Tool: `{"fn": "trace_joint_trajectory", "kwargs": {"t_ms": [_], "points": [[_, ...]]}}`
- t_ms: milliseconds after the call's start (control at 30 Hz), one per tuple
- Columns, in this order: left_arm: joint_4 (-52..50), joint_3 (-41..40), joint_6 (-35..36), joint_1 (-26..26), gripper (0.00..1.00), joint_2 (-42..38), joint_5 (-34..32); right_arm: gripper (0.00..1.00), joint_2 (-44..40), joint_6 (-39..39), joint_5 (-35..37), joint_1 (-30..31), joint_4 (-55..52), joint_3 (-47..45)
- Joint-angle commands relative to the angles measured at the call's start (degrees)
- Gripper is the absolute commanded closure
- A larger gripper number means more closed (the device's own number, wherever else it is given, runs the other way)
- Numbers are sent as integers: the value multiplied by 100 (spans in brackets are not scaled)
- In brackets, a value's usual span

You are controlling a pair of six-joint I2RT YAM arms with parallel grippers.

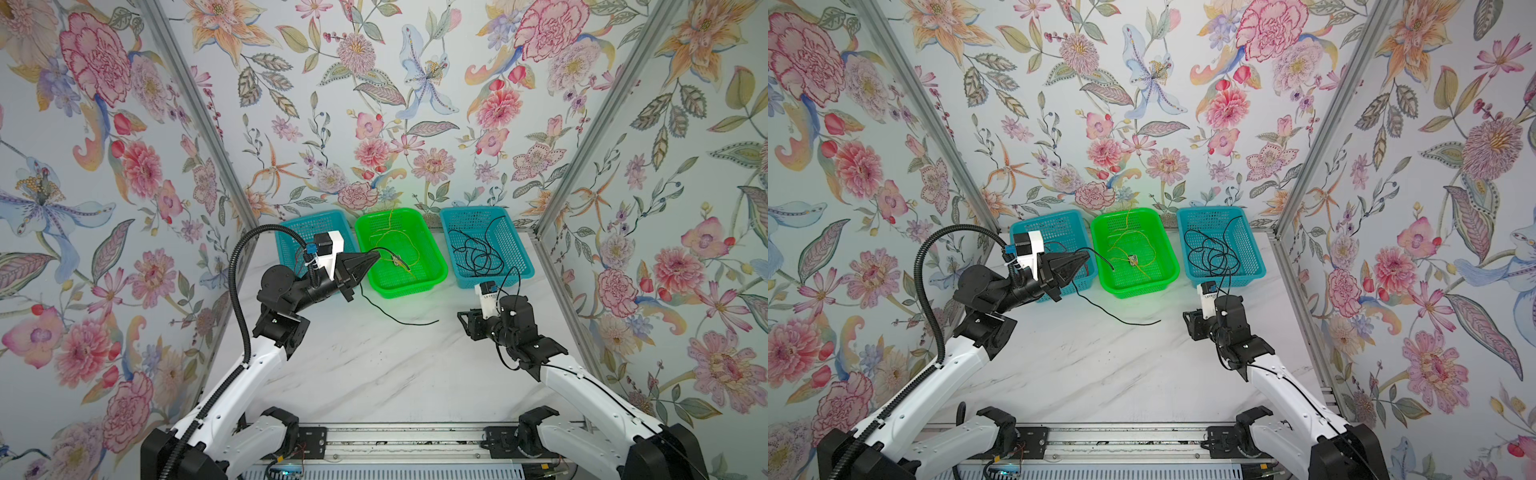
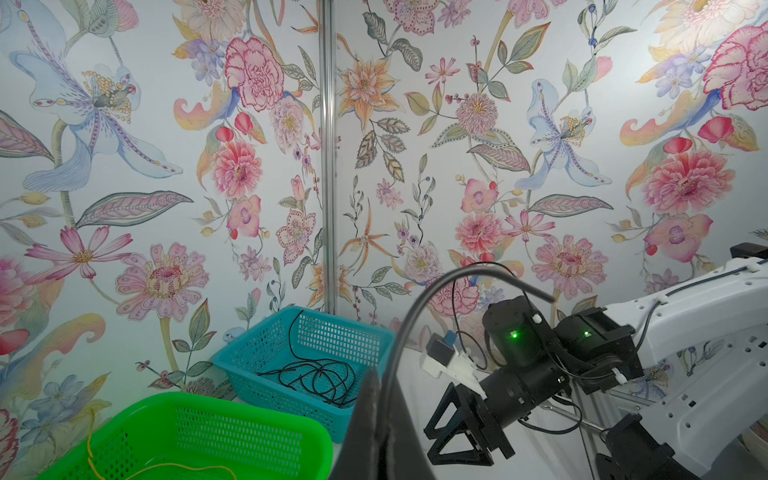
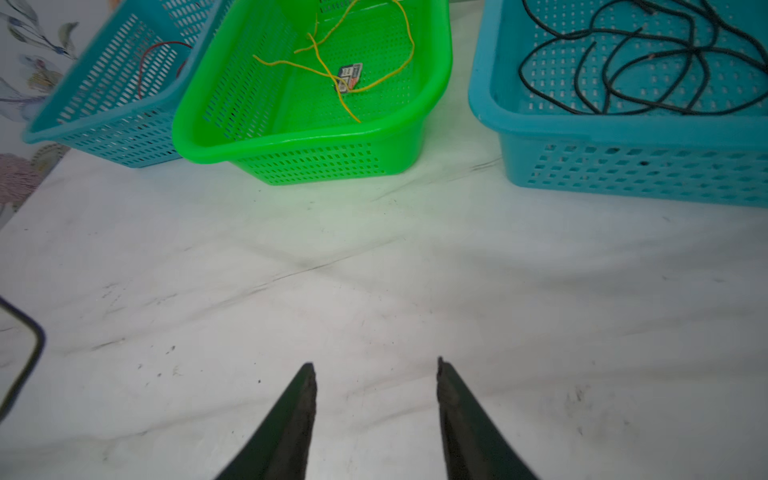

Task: Untangle and sort cables by color
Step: Pass the cable.

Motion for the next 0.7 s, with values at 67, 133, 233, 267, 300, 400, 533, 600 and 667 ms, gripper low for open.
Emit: {"fn": "trace_joint_trajectory", "kwargs": {"t_ms": [67, 133, 233, 267, 300, 400, 533, 600, 667], "points": [[909, -136, -494, 52, 99, 246, 168, 45, -203, -473, -1639, 639, 700, 656], [1437, -220, -856, 51, 99, 413, 272, 43, -33, -685, -1631, 1091, 939, 984], [2126, -327, -1358, 49, 98, 614, 364, 40, 471, -922, -1714, 1540, 1209, 1479], [2264, -348, -1457, 46, 98, 654, 375, 40, 661, -950, -1779, 1731, 1309, 1621], [2392, -367, -1568, 38, 98, 699, 387, 40, 876, -983, -1816, 1862, 1416, 1786], [2582, -419, -1716, 24, 98, 734, 409, 40, 1476, -1139, -1747, 2173, 1570, 2247], [2555, -478, -1703, 26, 98, 672, 399, 40, 2118, -1248, -1797, 2377, 1740, 2803], [2540, -498, -1689, 27, 98, 644, 382, 40, 2355, -1243, -1890, 2439, 1818, 3015], [2540, -513, -1680, 29, 98, 635, 376, 41, 2571, -1256, -1952, 2506, 1846, 3213]]}}
